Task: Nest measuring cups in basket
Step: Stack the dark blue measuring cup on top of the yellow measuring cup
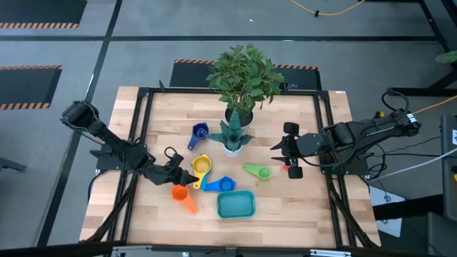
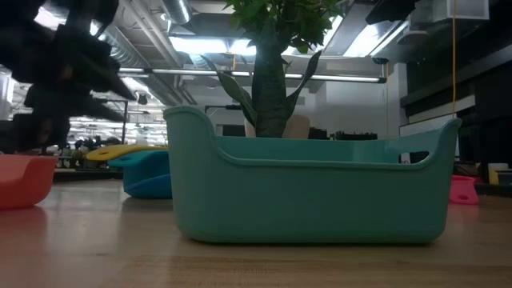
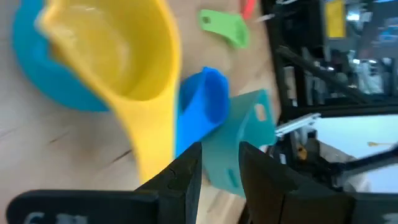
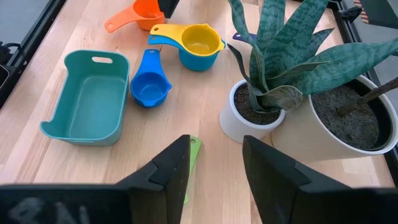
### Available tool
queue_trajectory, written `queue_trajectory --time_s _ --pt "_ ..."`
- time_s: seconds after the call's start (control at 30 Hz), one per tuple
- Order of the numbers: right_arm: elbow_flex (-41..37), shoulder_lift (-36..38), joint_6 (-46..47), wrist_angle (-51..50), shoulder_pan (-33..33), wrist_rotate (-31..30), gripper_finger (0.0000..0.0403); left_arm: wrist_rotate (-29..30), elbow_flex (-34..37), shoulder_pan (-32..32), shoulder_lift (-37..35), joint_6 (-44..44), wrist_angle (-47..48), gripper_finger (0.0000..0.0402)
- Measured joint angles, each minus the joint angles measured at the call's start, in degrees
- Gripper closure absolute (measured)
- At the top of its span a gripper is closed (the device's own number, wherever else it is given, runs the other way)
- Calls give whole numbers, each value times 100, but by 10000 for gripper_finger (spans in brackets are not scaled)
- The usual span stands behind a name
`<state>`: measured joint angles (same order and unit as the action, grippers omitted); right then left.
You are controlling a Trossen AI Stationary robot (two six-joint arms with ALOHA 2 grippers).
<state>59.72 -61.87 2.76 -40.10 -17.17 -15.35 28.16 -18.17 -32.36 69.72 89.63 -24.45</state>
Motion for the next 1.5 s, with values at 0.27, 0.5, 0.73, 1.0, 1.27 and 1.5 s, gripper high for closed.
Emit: queue_trajectory --time_s 0.27,0.5,0.73,1.0,1.27,1.5 --pt "0 0 -8 0 0 0 250 699 -2 33 -1 -1074 -1039 303" --pt "0 0 -19 1 0 0 250 1073 -190 508 2 -2432 -1208 303" --pt "0 0 -19 2 0 -2 250 1074 -807 1294 2 -4638 -1195 303" --pt "0 0 -15 2 0 -2 250 451 -1797 2163 2 -5833 389 303" --pt "0 0 -16 2 1 -2 250 73 -2896 3035 2 -5891 3594 303" --pt "0 0 -19 0 0 -2 250 71 -3109 3614 2 -6356 4710 303"
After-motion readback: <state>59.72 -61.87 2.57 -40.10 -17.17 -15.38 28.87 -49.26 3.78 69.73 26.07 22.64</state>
